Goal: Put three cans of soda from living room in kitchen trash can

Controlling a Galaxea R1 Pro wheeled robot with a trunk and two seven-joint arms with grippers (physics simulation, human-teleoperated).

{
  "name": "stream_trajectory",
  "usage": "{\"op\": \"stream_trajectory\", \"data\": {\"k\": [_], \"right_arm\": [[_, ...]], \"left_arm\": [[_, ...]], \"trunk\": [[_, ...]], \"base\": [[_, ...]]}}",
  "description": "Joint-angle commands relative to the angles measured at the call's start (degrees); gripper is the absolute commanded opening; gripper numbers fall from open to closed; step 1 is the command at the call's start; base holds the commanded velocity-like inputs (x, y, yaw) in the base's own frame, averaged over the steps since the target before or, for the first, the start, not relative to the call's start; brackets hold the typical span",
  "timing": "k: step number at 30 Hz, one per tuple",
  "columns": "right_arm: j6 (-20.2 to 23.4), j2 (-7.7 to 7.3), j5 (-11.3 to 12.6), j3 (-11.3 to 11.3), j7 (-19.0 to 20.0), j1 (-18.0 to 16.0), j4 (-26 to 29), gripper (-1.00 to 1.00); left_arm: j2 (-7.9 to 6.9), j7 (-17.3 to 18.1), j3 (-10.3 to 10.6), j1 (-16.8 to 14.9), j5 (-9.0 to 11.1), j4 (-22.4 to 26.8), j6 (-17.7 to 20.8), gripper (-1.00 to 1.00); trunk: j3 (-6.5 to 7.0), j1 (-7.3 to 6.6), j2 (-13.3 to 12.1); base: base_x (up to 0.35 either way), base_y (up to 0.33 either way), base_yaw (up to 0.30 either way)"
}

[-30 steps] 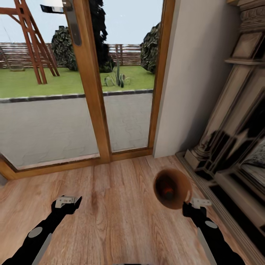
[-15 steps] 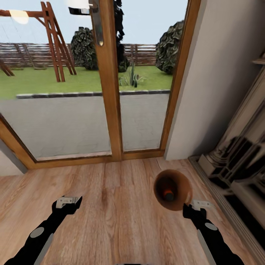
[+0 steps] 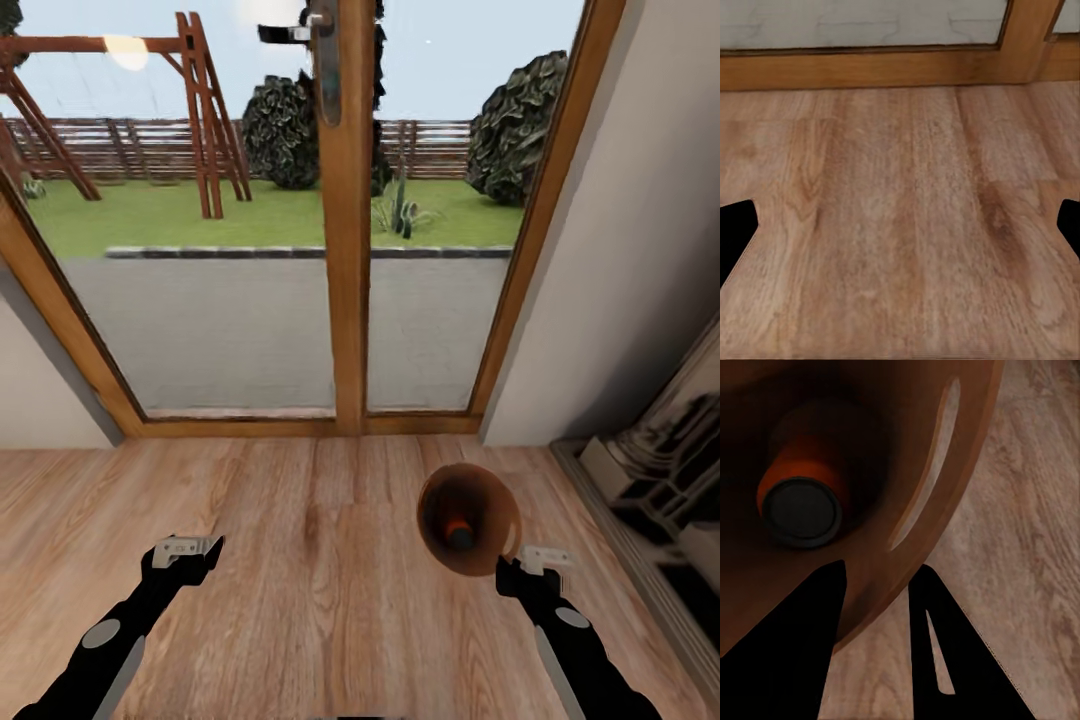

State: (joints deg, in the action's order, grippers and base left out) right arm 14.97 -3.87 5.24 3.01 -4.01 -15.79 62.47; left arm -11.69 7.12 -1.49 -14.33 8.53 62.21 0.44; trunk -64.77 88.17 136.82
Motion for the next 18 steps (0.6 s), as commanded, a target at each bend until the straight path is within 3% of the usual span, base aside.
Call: {"op": "stream_trajectory", "data": {"k": [1,18], "right_arm": [[-0.04,0.01,-0.06,-0.06,0.15,-0.03,0.09,-1.0],[-0.03,0.01,-0.14,-2.59,0.15,-0.03,-1.81,-1.0]], "left_arm": [[0.0,0.0,0.0,0.0,0.0,-0.02,0.0,1.0],[0.0,0.0,0.05,0.0,0.0,-0.07,0.0,1.0]], "trunk": [[0.01,-0.01,0.0],[-0.28,-0.01,0.0]], "base": [[0.0,0.0,0.245],[0.0,0.0,0.227]]}}
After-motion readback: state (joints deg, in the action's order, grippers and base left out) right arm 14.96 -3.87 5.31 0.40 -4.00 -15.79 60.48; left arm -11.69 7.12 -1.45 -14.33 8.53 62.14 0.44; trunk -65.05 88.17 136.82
